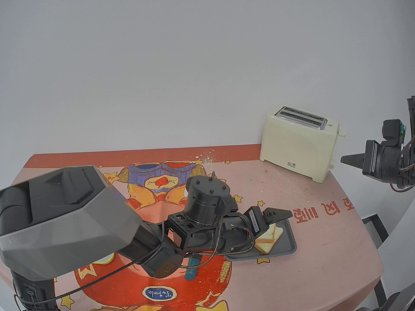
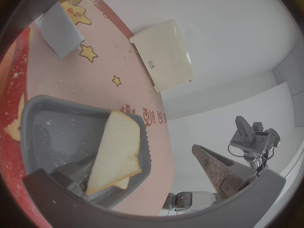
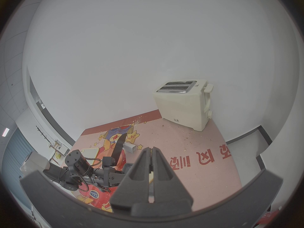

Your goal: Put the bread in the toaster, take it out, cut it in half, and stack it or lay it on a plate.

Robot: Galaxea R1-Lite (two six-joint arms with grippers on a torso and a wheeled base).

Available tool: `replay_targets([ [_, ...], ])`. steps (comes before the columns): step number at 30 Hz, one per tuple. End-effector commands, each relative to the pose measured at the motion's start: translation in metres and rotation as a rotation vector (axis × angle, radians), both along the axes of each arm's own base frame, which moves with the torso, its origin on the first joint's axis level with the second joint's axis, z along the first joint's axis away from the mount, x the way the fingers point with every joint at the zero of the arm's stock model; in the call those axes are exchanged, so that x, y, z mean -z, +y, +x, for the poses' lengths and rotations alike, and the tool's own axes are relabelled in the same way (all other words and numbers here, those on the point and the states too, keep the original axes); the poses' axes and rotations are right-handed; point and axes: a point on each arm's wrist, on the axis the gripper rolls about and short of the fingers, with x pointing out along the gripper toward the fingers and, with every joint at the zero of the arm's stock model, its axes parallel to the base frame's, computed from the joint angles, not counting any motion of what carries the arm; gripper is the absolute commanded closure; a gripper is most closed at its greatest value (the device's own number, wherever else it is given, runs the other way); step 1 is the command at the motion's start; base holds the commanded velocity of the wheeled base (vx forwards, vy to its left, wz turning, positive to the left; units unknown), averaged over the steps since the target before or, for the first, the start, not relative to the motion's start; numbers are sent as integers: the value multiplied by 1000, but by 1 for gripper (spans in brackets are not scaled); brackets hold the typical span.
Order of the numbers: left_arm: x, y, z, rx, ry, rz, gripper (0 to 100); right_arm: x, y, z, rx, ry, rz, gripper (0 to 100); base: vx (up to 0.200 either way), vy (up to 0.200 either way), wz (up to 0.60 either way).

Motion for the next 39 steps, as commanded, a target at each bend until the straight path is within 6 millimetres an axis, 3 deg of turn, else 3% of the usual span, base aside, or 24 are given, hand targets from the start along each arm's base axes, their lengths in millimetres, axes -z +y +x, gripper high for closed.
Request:
replay_targets([
  [1, -36, 8, -5, -5, -60, -64, 0, 0, 0, 0, 0, 1, 1, 100, 0, 0, 0],
  [5, -54, 20, -13, -11, -58, -60, 0, 0, 0, 0, 1, 1, 0, 100, 0, 0, 0],
  [9, -59, 27, -21, -10, -49, -51, 0, 0, 0, 1, 2, 3, 0, 100, 0, 0, 0],
  [18, -50, 31, -23, -53, -42, -9, 0, 1, 0, 1, 1, 6, -3, 100, 0, 0, 0],
  [25, -59, 33, -25, -52, -60, -29, 0, 1, 0, 1, 1, 6, -3, 100, 0, 0, 0],
  [39, -45, 16, -17, -33, -47, -14, 0, 2, 1, 1, 0, 8, -3, 100, 0, 0, 0],
])
